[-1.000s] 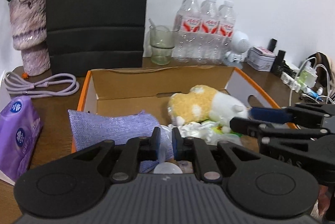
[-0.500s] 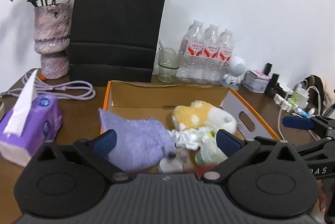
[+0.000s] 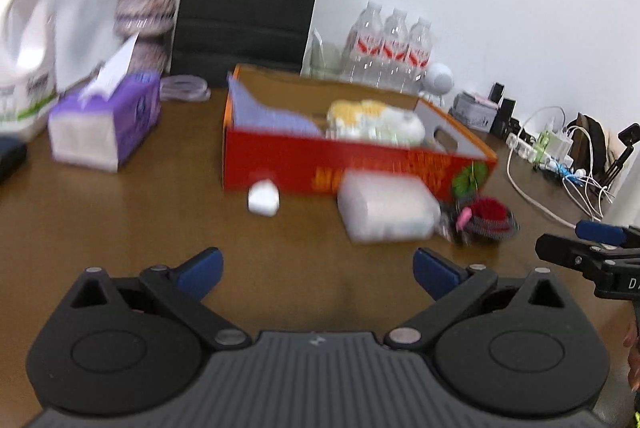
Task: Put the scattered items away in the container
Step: 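Grasp the coiled black cable with the right gripper while the left grasps the white plastic box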
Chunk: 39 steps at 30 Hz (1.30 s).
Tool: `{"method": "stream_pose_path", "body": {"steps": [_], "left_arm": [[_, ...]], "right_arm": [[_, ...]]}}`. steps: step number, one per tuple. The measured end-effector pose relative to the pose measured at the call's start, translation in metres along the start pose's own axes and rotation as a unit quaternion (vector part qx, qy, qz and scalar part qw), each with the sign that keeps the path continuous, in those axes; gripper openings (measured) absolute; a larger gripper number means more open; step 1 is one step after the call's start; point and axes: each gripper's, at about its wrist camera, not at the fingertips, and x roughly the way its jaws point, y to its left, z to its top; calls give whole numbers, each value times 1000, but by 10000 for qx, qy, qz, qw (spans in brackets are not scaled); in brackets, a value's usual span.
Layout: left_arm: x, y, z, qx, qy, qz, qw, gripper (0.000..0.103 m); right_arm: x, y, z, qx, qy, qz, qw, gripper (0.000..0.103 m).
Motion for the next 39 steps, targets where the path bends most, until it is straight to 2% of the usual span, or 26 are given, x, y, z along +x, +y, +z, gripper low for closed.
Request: {"method": "stream_pose_path", "body": {"steps": [4,6,15,20,27,31,39], "left_arm": [[-9,-3,-29,-232,99,-42,9997,103],[-9,-9,-35,-76,170,49,9998,103],[5,-34,-22,166,164,97,9997,103],[26,-51,-10,199,223,34,9995,103],[62,-78,15,129,79,250,9996,103],[84,-87,23,126,84,394,9991,103],[123,-88,32,62,210,667,9975,103]], "right_arm": [[-6,-8,-30,302,219,59,9993,103],[-7,-9,-40,332,326,55,9989,103],[-9,-29,-51,445,292,-93,9985,103],[5,-39,-44,197,346,-199,9990,103],[43,-43,-22,-531,519,-233,9970,103],[70,-47,-8,-829,614,-131,9946,103],[114,-47,12,-1015,641,174,9926,103]]}}
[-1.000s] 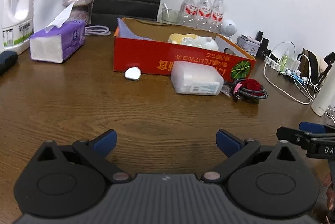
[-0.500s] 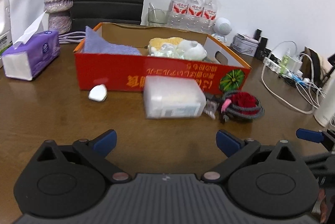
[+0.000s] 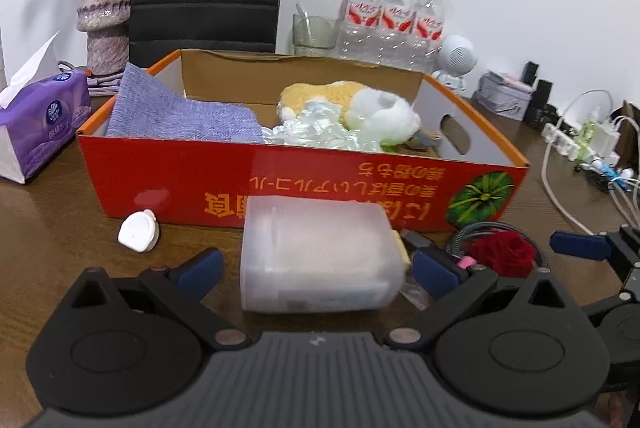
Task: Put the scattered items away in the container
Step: 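Grasp the coiled black cable with the right gripper while the left grasps the white plastic box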
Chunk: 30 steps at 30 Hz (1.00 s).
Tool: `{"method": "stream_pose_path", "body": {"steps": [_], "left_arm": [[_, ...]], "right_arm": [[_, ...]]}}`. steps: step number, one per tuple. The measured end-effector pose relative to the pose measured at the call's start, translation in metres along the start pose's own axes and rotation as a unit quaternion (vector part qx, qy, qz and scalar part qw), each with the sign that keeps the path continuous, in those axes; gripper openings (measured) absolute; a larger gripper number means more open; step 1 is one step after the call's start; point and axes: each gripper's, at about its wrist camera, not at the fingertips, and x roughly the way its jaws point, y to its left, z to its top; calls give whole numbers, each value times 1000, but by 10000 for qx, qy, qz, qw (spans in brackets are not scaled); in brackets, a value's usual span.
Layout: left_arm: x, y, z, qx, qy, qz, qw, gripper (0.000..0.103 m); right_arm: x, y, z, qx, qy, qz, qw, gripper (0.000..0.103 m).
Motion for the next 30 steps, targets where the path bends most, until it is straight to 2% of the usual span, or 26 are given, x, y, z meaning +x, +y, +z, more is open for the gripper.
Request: {"method": "stream_pose_path", "body": {"steps": [4,6,8,12,14,15,16,21,30], "left_arm": [[14,2,2,-9,161,49,9999,103],[17,1,2,34,198,72,9998,103],[17,2,1,44,158,74,9998,103],[19,5,3,-11,222,3,9998,103],[18,7,3,-79,250,-98,9996,97],[15,9,3,-115,236,-167,9995,90],[13,10,3,-146,217,-192,9995,88],[1,14,0,-188,92,-299,9993,86],[-32,24,-7,-151,-191,-331,9992,84]], "right_arm": [[9,-2,2,118,-65,72,9999,103],[10,-5,2,250,-116,125,9995,100],[9,-7,1,301,-112,267,9991,88],[8,-6,1,331,-73,357,9988,88],[6,-7,1,396,-84,366,9985,88],[4,-7,0,431,-112,356,9984,88],[1,-7,-1,446,-154,338,9983,88],[-23,-5,-2,469,-481,236,9975,88],[-51,5,-3,482,-658,149,9966,88]]}}
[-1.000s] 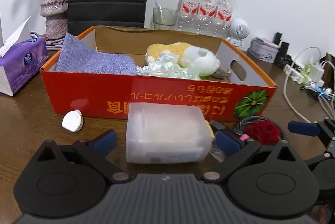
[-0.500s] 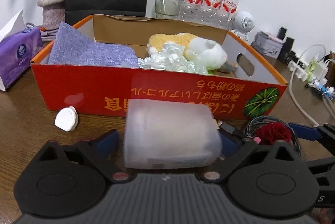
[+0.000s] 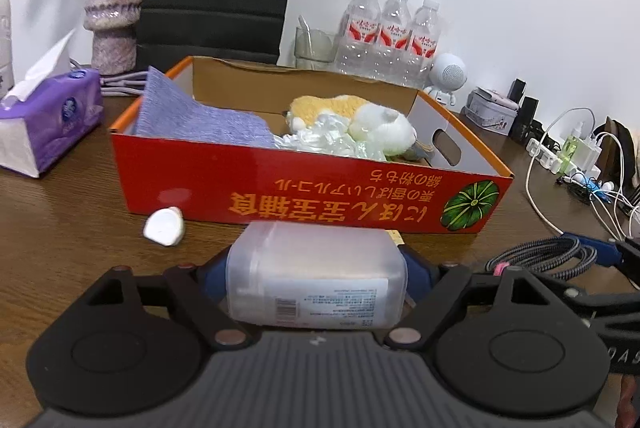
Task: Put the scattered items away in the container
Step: 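Grasp the coiled black cable with the right gripper while the left grasps the white plastic box, then carry the cable and plastic box into the box and open both grippers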
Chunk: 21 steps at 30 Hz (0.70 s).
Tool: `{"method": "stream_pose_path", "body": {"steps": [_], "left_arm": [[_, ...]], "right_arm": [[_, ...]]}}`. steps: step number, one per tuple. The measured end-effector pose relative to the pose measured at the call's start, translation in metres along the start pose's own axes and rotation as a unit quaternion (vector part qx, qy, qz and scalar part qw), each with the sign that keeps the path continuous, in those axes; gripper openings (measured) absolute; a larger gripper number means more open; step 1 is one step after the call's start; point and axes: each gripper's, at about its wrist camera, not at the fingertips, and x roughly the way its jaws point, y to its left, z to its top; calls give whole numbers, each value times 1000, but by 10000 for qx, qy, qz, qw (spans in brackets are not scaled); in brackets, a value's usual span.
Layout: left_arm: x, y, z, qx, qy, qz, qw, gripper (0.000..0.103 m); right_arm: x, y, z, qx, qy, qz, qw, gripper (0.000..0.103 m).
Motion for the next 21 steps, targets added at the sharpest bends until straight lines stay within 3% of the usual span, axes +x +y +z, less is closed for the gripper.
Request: {"method": "stream_pose_path", "body": {"steps": [14,21], "left_arm": [[-47,26,-9,-44,-325,-104,9994,83],[-74,33,5,-22,-669,-254,9974,83]], "right_arm": [[-38,34,3,-83,-364,-16,9993,88],[-52,45,11,-149,-545,-56,9984,88]]}}
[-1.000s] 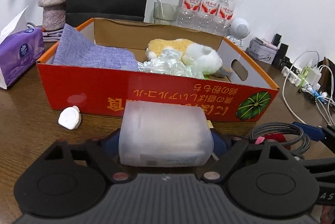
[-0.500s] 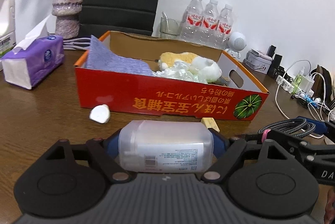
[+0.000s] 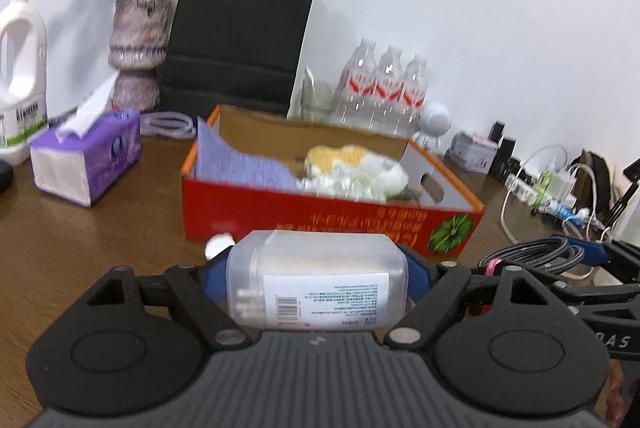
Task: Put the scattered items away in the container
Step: 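Carry the cable and plastic box into the box and open both grippers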
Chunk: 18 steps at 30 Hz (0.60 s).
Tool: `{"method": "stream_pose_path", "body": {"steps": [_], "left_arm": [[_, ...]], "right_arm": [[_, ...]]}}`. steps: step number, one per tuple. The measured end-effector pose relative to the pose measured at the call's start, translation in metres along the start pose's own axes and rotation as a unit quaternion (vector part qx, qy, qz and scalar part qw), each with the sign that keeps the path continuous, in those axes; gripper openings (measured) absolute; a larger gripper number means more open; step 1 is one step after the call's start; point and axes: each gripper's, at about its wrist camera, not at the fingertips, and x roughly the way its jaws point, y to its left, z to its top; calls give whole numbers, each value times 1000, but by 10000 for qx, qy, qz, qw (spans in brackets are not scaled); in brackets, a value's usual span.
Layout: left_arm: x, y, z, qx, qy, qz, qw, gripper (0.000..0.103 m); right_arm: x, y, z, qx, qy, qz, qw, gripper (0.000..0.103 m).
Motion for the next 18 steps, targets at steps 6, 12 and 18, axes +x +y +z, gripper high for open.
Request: {"method": "stream_pose_path", "body": {"steps": [6,12,18], "left_arm": [[-7,5,30,107,-344,-8,9993,83],[8,8,58,243,-477,-25,9986,83],[45,9,88,324,-310,59,9990,83]], "right_arm": [[1,6,26,-94,-230,55,9997,88],[22,5,55,-55,-375,104,9992,88],[65,5,75,-25,-291,-44,9996,88]]}}
